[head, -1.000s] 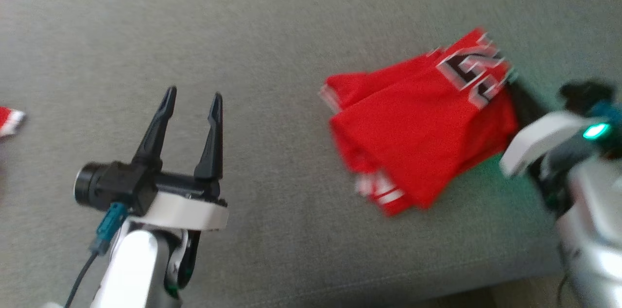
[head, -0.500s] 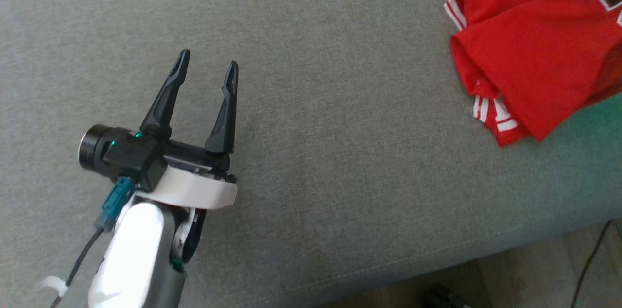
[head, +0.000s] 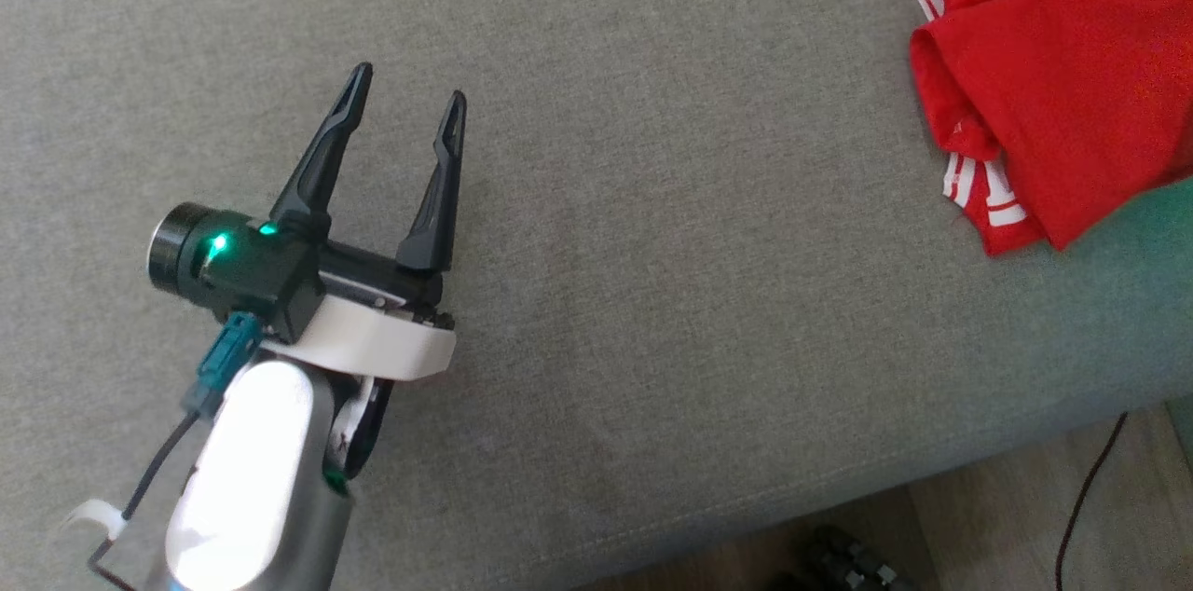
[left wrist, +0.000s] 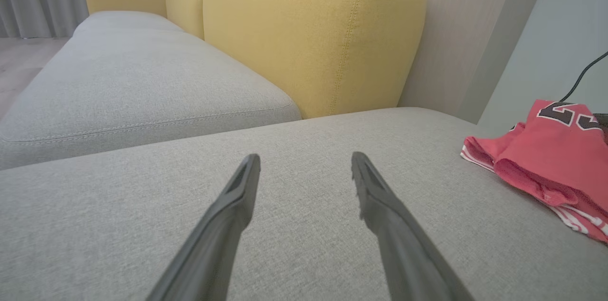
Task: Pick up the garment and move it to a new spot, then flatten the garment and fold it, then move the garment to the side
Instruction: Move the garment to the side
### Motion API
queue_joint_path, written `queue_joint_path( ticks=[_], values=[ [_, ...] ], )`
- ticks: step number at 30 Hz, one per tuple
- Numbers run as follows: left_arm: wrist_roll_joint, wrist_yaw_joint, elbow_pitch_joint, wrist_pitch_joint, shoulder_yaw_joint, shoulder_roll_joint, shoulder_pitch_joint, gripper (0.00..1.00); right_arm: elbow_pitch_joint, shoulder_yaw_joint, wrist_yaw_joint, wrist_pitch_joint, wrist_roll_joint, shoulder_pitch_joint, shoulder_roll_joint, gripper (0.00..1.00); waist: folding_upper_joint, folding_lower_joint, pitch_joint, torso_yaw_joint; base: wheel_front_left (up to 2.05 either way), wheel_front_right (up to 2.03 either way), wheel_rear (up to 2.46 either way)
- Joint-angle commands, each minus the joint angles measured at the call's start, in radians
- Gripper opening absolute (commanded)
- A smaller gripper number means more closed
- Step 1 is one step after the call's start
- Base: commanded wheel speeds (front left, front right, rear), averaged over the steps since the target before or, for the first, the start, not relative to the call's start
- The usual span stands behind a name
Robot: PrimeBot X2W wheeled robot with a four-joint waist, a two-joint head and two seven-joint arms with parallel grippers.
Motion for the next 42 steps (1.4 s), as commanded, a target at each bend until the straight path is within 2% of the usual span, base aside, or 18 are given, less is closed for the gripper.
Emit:
queue_joint_path(
  ticks=[1, 7, 13, 19, 24, 28, 33, 42],
  values=[
    [0.002, -0.004, -0.029, -0.005, 0.025, 0.012, -0.019, 1.00, -0.030, 0.001, -0.001, -0.016, -0.012, 0.002, -0.008, 1.00, 0.0000, -0.0002, -0.011, 0.000, 0.00, 0.00, 0.00],
    [-0.012, 0.001, -0.016, -0.005, 0.035, 0.006, 0.015, 1.00, -0.096, 0.008, -0.001, -0.068, -0.032, 0.066, 0.035, 1.00, 0.0000, -0.0002, -0.070, 0.000, 0.00, 0.00, 0.00],
    [-0.024, 0.024, -0.003, -0.005, 0.059, 0.005, 0.078, 1.00, -0.313, 0.069, -0.001, -0.128, -0.032, 0.193, 0.126, 1.00, 0.0000, -0.0002, -0.160, 0.013, 0.00, 0.00, 0.00],
    [-0.037, 0.048, 0.002, -0.005, 0.085, 0.002, 0.136, 1.00, -0.549, 0.145, -0.001, -0.127, -0.049, 0.353, 0.252, 1.00, 0.0000, -0.0002, -0.240, 0.073, 0.00, 0.00, 0.00],
    [-0.045, 0.066, 0.002, -0.005, 0.110, 0.004, 0.167, 1.00, -0.681, 0.217, -0.001, -0.105, -0.067, 0.468, 0.313, 1.00, 0.0000, -0.0002, -0.283, 0.144, 0.00, 0.00, 0.00],
    [-0.053, 0.081, -0.003, -0.005, 0.135, 0.007, 0.193, 1.00, -0.735, 0.265, -0.001, -0.090, -0.069, 0.534, 0.332, 1.00, 0.0000, -0.0002, -0.305, 0.192, 0.00, 0.00, 0.00],
    [-0.063, 0.103, -0.005, -0.005, 0.163, 0.005, 0.240, 1.00, -0.755, 0.276, -0.001, -0.085, -0.069, 0.607, 0.341, 1.00, 0.0000, -0.0002, -0.343, 0.237, 0.00, 0.00, 0.00],
    [-0.072, 0.109, -0.010, -0.005, 0.167, -0.002, 0.335, 1.00, -0.785, 0.259, -0.001, -0.076, -0.029, 0.724, 0.342, 1.00, 0.0000, -0.0002, -0.420, 0.261, 0.00, 0.00, 0.00]
  ],
)
